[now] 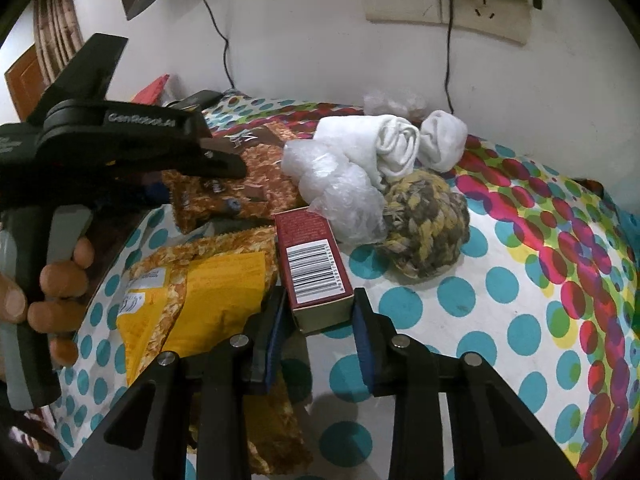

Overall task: Organize objects
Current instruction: 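Grasp the brown snack bag with the left gripper, then carry the brown snack bag onto the gold tray and open the left gripper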

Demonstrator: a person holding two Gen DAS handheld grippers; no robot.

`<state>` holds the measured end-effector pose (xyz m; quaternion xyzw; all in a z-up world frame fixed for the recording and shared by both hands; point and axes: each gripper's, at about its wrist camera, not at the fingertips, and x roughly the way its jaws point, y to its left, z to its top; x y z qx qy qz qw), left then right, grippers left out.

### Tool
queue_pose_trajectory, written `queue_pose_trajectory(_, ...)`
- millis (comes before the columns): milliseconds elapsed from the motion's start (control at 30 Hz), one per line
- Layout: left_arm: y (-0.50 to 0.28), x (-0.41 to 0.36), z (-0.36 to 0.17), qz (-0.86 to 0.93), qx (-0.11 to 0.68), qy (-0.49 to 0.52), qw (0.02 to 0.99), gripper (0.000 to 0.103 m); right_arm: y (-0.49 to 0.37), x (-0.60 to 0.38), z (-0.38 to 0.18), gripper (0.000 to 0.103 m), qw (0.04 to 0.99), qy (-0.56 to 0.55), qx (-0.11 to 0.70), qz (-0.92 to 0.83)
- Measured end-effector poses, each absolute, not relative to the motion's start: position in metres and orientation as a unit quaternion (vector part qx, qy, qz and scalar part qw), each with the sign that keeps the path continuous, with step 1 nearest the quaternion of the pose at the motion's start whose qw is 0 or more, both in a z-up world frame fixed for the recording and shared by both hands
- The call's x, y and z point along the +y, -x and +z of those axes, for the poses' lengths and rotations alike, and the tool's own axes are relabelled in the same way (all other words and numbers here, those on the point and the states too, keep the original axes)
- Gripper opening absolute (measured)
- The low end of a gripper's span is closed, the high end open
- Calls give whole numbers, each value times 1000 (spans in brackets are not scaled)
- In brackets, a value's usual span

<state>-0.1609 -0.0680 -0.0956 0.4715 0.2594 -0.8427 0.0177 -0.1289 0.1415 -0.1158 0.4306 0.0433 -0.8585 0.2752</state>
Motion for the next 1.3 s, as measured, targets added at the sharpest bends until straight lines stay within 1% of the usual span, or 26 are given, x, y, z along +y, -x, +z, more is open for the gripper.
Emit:
queue_pose_trajectory(67, 161, -67, -93, -847, 252, -467, 14, 45, 127, 143, -114, 28, 272, -423, 46, -863)
queue_pose_trajectory(267, 154, -63, -84, -857, 232, -461, 6, 43, 126, 144, -111, 28, 256, -415, 53, -872)
queue_pose_trajectory(467, 141, -59, -69, -871, 201, -449, 0, 42, 127, 150, -113, 28, 240, -422, 50, -873)
queue_pose_trajectory(567, 133, -60, -64, -871, 203, -447, -4, 42, 125, 148, -112, 28, 231, -421, 54, -876)
queue_pose_trajectory(767, 116, -59, -48, -886, 158, -435, 2, 42, 127, 150, -112, 29, 213, -417, 49, -882)
queue_pose_trajectory(900, 101, -63, -34, -896, 127, -425, 8, 41, 127, 147, -113, 28, 205, -419, 63, -882)
queue_pose_trajectory(1100, 80, -79, -10, -905, 108, -411, 10, 40, 129, 146, -115, 28, 198, -424, 68, -881)
queue_pose_trajectory(1167, 72, -86, -2, -908, 101, -407, 13, 38, 129, 145, -115, 28, 197, -426, 68, -880)
queue_pose_trajectory(1233, 65, -97, 8, -909, 103, -403, 15, 31, 130, 145, -116, 28, 197, -427, 70, -880)
queue_pose_trajectory(1300, 62, -106, 12, -907, 103, -408, 16, 29, 130, 145, -115, 28, 196, -427, 71, -880)
